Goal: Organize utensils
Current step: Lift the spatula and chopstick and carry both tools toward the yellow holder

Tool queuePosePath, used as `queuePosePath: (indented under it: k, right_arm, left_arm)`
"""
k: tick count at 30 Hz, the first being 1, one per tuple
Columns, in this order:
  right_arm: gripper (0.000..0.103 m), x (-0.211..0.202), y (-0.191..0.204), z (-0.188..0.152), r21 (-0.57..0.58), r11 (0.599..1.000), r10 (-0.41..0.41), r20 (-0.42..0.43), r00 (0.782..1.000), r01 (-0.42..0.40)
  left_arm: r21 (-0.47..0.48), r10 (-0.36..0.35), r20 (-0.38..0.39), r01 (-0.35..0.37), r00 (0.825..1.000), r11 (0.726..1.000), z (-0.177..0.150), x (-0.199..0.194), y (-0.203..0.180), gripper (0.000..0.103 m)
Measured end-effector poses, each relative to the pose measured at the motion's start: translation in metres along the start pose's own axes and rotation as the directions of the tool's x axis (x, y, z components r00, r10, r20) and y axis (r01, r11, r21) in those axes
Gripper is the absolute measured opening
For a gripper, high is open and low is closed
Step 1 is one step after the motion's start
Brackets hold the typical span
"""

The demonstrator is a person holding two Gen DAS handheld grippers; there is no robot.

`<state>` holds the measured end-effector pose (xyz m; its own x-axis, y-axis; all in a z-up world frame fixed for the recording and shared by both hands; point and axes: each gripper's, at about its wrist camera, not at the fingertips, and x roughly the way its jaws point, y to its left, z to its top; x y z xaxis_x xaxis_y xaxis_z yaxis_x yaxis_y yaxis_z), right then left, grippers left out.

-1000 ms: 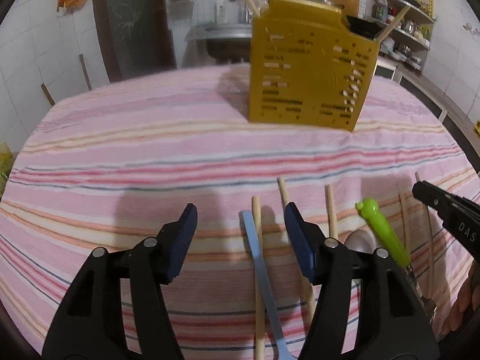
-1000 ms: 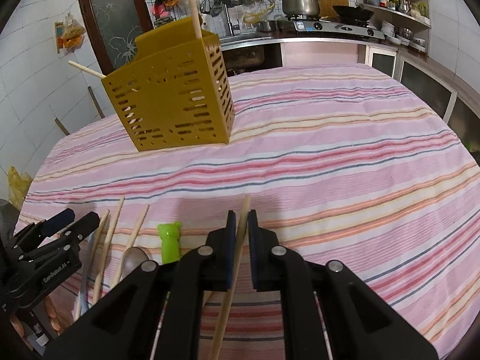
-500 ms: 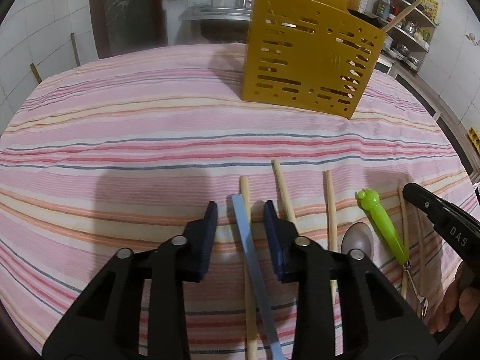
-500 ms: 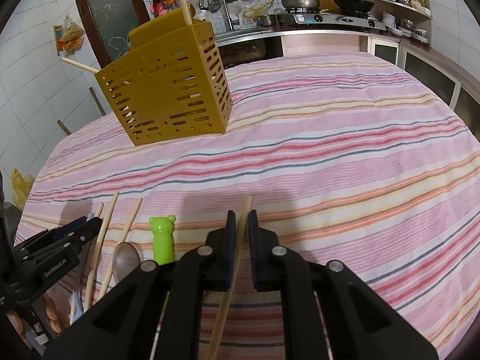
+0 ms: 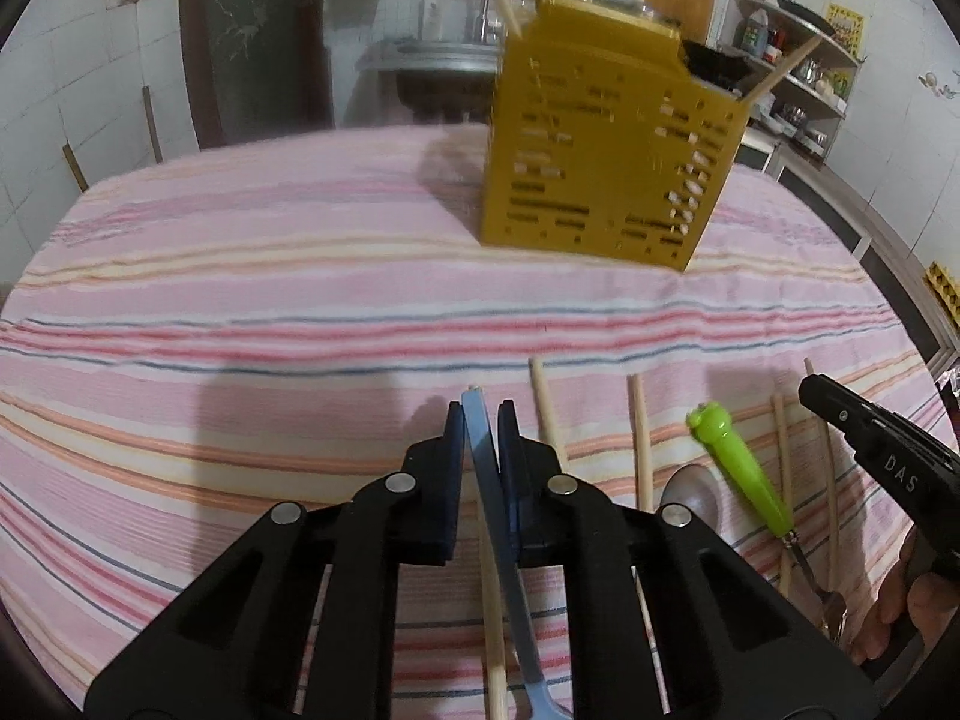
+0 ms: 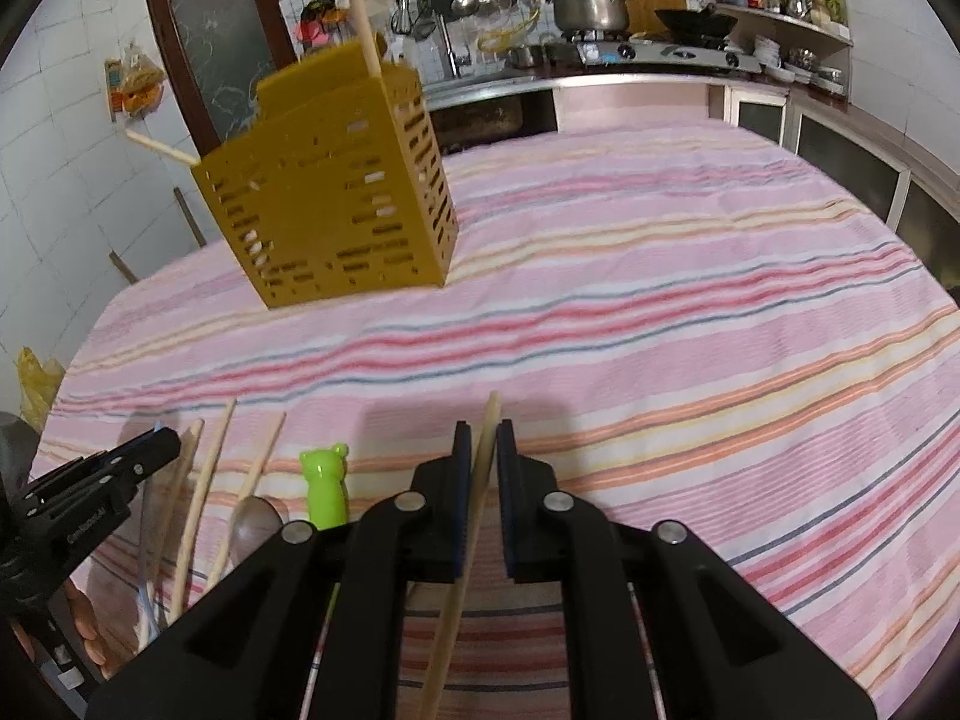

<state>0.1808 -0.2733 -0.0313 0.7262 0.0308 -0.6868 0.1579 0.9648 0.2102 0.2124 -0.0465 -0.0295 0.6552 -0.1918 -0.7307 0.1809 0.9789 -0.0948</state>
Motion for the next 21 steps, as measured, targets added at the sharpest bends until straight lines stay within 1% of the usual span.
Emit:
queuePosePath:
  k: [2,6,10,13,17,21]
  right_arm:
    - [0.008,-0.01,0.002,0.004,-0.006,1.0,0.001,0.033,0.999,-0.001]
    - [0.008,-0.036,0.01,0.013,-0.024,1.0,-0.003,0.116,0.993,0.006]
    - [0.007,-0.058,0.017,0.019,-0.034,0.999,-0.012,0.185,0.983,0.018]
    - [0.006,-0.074,0.022,0.02,-0.038,0.999,-0.027,0.24,0.97,0.037]
    - [0.006,-0.091,0.025,0.022,-0.034,0.998,-0.034,0.312,0.95,0.047]
    - [0.006,-0.102,0.029,0.021,-0.043,0.998,-0.023,0.355,0.935,0.041]
  left_arm:
    - [0.006,0.002,0.031,-0.002,1.0,1.0,0.002,-0.011,0.001,0.01]
    - [0.005,0.01,0.125,-0.011,0.992,1.0,0.007,-0.041,0.006,0.009]
    - [0.011,0.027,0.227,-0.031,0.973,0.999,0.009,-0.073,0.009,0.007]
    - [0.02,0.035,0.293,-0.042,0.955,0.999,0.008,-0.093,0.01,0.004]
    - [0.018,0.051,0.348,-0.061,0.936,0.998,0.005,-0.113,0.013,0.004]
    - [0.006,0.057,0.379,-0.064,0.923,0.998,0.004,-0.126,0.017,0.004]
